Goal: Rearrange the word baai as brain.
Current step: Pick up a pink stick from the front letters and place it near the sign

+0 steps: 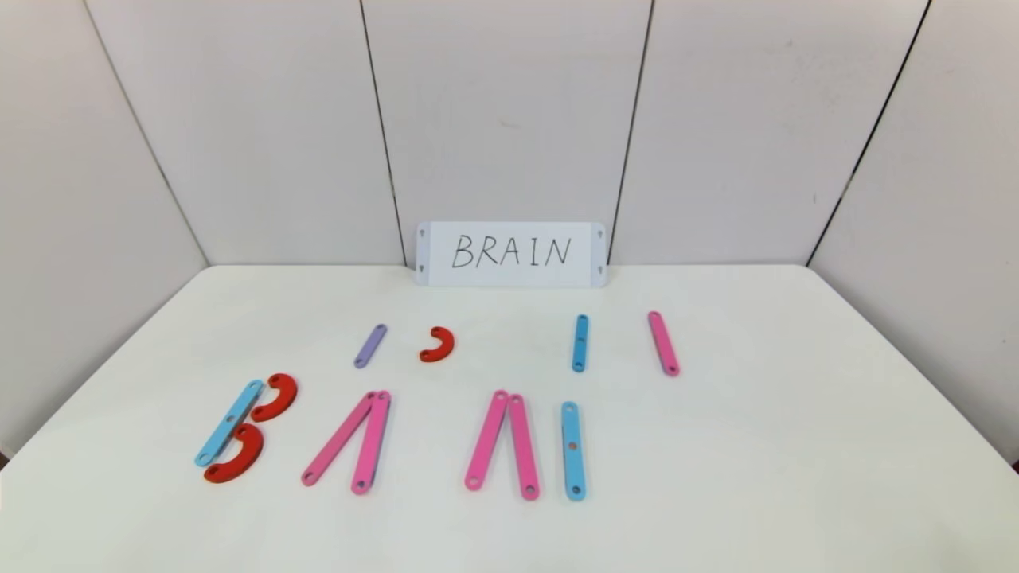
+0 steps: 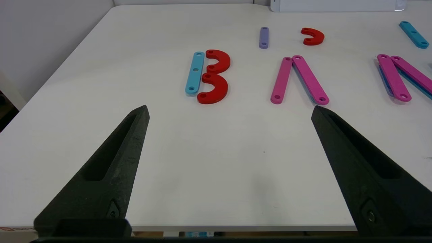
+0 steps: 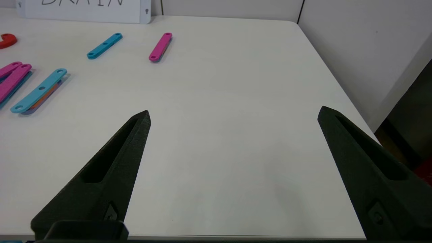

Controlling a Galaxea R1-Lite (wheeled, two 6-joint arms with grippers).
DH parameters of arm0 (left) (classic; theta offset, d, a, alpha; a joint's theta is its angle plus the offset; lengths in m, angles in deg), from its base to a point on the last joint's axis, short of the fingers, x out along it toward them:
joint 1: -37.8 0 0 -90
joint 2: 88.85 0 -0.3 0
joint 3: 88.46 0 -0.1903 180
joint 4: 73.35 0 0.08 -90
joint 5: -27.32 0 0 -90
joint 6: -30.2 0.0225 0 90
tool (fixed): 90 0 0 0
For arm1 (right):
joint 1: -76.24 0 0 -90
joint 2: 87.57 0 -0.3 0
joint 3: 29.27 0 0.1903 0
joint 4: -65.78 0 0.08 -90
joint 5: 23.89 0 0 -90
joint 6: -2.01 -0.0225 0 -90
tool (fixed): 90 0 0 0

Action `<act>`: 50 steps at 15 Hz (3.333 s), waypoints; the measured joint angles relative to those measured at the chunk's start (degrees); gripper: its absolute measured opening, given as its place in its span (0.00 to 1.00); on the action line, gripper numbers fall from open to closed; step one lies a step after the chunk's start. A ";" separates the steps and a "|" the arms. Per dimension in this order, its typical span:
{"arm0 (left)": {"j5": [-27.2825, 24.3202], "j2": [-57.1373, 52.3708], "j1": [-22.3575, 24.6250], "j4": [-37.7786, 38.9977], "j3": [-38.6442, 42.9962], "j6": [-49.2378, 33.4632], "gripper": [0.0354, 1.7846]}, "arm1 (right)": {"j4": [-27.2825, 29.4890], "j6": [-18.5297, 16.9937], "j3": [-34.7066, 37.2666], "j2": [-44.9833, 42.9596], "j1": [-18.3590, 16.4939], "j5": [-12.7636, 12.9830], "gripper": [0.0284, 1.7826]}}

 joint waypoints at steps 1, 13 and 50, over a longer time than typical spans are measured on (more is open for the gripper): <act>-0.04 0.00 0.00 0.05 0.00 0.71 0.94 | 0.30 0.11 -0.46 0.00 0.00 0.30 0.97; -0.85 21.52 -0.16 -8.31 -39.36 4.89 0.94 | 19.59 0.11 -53.80 23.17 -0.56 1.68 0.97; -5.41 91.87 -9.80 -29.18 -69.40 -0.04 0.94 | 35.32 -15.40 -86.13 100.80 11.07 -5.64 0.97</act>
